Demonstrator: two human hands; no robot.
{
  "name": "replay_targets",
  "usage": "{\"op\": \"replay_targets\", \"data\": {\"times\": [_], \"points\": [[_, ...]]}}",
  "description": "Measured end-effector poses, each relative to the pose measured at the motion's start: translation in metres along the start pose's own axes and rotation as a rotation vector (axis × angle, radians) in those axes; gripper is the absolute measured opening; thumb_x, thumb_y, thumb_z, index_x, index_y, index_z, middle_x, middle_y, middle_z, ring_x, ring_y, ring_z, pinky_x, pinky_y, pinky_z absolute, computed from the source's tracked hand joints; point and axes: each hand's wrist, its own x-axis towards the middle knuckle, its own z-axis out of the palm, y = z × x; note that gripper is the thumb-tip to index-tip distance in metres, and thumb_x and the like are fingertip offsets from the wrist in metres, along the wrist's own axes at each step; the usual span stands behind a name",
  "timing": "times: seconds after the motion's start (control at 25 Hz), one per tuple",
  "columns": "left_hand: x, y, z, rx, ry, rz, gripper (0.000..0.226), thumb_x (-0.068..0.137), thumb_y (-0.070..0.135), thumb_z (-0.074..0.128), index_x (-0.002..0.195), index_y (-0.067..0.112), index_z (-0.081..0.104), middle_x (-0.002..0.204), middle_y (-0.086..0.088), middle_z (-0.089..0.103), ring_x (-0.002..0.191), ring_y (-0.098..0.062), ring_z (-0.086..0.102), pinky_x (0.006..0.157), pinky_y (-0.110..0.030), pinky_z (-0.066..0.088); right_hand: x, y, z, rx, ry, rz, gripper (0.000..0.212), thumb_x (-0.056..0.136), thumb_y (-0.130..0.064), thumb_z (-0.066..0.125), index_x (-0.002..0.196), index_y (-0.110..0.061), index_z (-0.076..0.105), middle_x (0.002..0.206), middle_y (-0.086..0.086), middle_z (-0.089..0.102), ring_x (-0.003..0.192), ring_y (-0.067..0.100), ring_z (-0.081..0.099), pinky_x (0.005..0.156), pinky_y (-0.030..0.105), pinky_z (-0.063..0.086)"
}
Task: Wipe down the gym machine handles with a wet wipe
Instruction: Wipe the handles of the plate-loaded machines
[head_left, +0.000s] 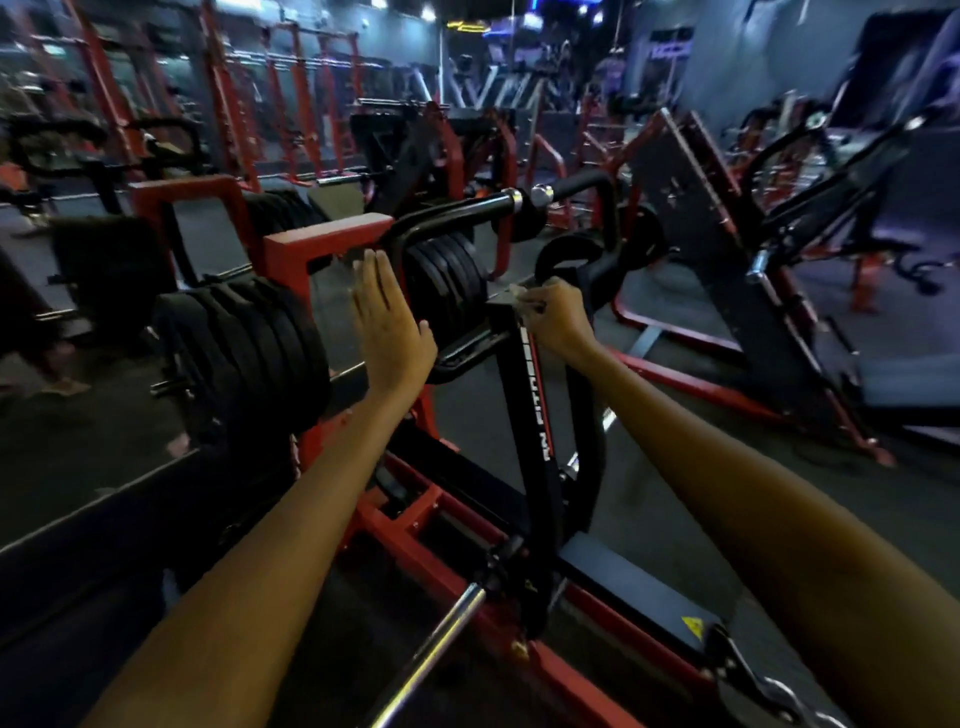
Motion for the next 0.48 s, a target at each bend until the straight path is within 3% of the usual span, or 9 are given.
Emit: {"op": "replay_targets", "data": {"times": [0.12, 0.2, 0.28, 0.48], "points": [[-0.028, 0.013, 0.009, -0.019, -0.111, 0.250, 0.074, 0.077, 0.007, 0.065, 0.143, -0.001, 0.032, 0.153, -0.021, 0.021, 0.143, -0.037, 0.013, 0.116, -0.043, 0.005, -0.046, 0.015, -0.026, -0.050, 0.017, 0.076, 0.015, 0.085, -0.005, 0.061, 0.092, 0.001, 0.072, 0.090, 0.018, 0.062, 0.079, 0.022, 0.057, 0.069, 0.023, 0.040], [-0.053, 0.040, 0.020, -0.088, -0.277, 0.379, 0.064, 0.077, 0.004, 0.065, 0.136, -0.005, 0.042, 0.149, -0.023, 0.029, 0.142, -0.038, 0.018, 0.116, -0.044, 0.008, -0.091, 0.032, -0.053, -0.112, 0.044, 0.173, 0.015, 0.082, -0.006, 0.063, 0.091, -0.004, 0.074, 0.088, 0.018, 0.065, 0.079, 0.026, 0.061, 0.069, 0.027, 0.043], [-0.090, 0.077, 0.026, -0.184, -0.485, 0.404, 0.059, 0.077, 0.003, 0.065, 0.132, -0.008, 0.045, 0.144, -0.025, 0.036, 0.139, -0.039, 0.026, 0.116, -0.042, 0.015, -0.148, 0.047, -0.091, -0.192, 0.058, 0.295, 0.018, 0.079, -0.003, 0.060, 0.091, -0.004, 0.074, 0.087, 0.023, 0.066, 0.084, 0.035, 0.061, 0.071, 0.030, 0.046], [-0.208, 0.154, 0.010, -0.271, -0.923, 0.499, 0.060, 0.081, 0.012, 0.067, 0.132, -0.007, 0.043, 0.135, -0.023, 0.045, 0.123, -0.038, 0.045, 0.105, -0.038, 0.032, -0.308, 0.052, -0.170, -0.263, 0.095, 0.542, 0.021, 0.086, -0.010, 0.056, 0.096, -0.002, 0.073, 0.095, 0.022, 0.064, 0.093, 0.036, 0.059, 0.081, 0.039, 0.050]]}}
